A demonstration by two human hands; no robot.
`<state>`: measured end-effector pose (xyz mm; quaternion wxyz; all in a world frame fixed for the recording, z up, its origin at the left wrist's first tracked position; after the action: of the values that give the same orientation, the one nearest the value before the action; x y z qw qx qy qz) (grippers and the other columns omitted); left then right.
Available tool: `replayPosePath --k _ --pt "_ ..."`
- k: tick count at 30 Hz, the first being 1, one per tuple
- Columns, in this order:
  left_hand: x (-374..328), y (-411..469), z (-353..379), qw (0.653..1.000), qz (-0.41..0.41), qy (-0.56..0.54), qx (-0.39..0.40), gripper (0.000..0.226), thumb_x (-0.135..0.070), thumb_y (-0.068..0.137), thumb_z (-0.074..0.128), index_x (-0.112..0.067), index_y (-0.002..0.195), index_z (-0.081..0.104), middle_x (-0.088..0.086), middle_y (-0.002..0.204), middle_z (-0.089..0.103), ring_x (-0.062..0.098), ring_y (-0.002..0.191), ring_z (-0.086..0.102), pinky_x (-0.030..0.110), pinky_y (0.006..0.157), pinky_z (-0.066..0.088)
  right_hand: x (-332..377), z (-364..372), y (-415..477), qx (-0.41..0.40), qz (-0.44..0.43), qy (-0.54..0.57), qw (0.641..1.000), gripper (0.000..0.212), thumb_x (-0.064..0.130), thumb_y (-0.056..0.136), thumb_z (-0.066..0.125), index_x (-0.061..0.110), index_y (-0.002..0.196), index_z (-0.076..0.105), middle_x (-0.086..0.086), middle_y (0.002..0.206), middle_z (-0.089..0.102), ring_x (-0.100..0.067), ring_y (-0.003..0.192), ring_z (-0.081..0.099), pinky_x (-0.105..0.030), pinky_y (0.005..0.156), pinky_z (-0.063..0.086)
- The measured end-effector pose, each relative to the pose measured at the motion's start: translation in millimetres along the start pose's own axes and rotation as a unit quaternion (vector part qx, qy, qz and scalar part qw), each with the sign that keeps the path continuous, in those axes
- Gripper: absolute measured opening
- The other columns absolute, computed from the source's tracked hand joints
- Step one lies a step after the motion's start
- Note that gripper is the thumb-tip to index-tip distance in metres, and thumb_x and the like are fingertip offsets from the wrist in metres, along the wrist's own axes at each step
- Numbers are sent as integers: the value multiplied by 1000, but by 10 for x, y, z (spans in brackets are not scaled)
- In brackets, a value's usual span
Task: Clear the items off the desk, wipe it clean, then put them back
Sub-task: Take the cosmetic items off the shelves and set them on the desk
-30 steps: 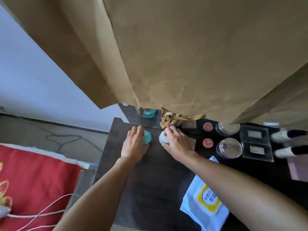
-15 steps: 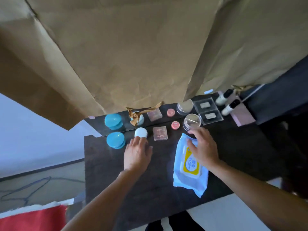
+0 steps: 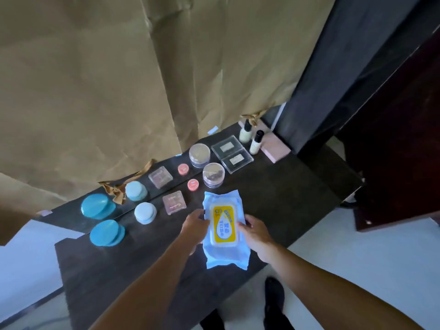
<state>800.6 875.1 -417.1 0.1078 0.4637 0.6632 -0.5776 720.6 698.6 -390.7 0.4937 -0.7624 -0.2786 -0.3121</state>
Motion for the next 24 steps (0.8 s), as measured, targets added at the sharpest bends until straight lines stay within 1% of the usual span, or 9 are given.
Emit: replayPosePath --k 2,4,5,7,11,14,17,21,24 --pt "-108 1 106 1000 -2 -27 6 24 -18 75 57 -24 96 66 8 93 70 31 88 69 53 75 58 24 -159 66 -7 -15 4 1000 9 13 89 56 11 93 64 -11 89 68 -17 79 59 -27 69 46" --pt "-301 -46 289 998 0 -61 16 21 -16 81 59 -24 100 64 9 97 69 32 91 68 53 75 58 55 -411 160 -18 -23 -3 1000 12 13 89 56 2 91 62 -21 92 66 -15 77 56 -28 68 43" --pt "-401 -52 406 997 2 -77 19 23 -15 83 59 -25 104 63 9 100 68 31 91 68 53 73 58 94 -567 211 -20 -30 -7 999 15 13 89 55 0 93 61 -22 94 66 -14 76 54 -27 68 42" --pt "-612 -62 694 994 6 -104 26 29 -15 82 60 -24 110 60 10 101 66 30 92 68 53 72 58 184 -926 341 -20 -41 -3 999 14 13 90 56 3 96 63 -17 94 67 -15 78 57 -26 70 43" --pt "-1032 -31 1420 986 -2 -163 35 40 -11 83 60 -20 121 53 13 109 62 32 94 67 52 70 59 297 -1677 708 9 -54 -6 998 9 20 87 64 20 96 65 0 91 70 -13 82 66 -22 70 50" --pt "-1290 32 1930 982 -19 -185 26 38 -8 88 58 -18 124 50 13 111 62 30 96 67 50 73 58 275 -2149 1055 34 -58 -25 997 12 24 85 68 23 96 65 -2 95 72 -15 85 68 -31 78 55" --pt "-1430 113 2298 980 -36 -194 7 40 -7 87 57 -15 125 50 10 111 62 29 96 67 53 75 57 231 -2468 1341 60 -59 -56 995 19 26 83 69 22 101 64 -5 99 71 -19 90 68 -39 86 55" --pt "-1495 160 2615 980 -51 -192 -24 36 -8 84 56 -15 120 51 12 107 63 32 94 67 56 75 57 154 -2697 1608 87 -61 -94 990 27 30 82 68 20 107 63 -4 101 70 -21 93 67 -44 88 54" --pt "-1467 181 2797 980 -56 -192 -22 44 -13 80 56 -17 123 49 11 108 63 31 95 67 56 78 56 49 -2771 1737 99 -69 -121 985 24 30 85 66 20 106 62 -4 101 69 -23 94 66 -45 87 53"
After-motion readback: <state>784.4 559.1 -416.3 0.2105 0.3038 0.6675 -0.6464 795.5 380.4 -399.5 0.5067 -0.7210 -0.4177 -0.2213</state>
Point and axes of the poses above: each hand's wrist, its own y-axis towards the middle knuckle, its own z-axis out of the palm, x = y × z, the point moved 7 cm from there along y, towards the middle knuckle
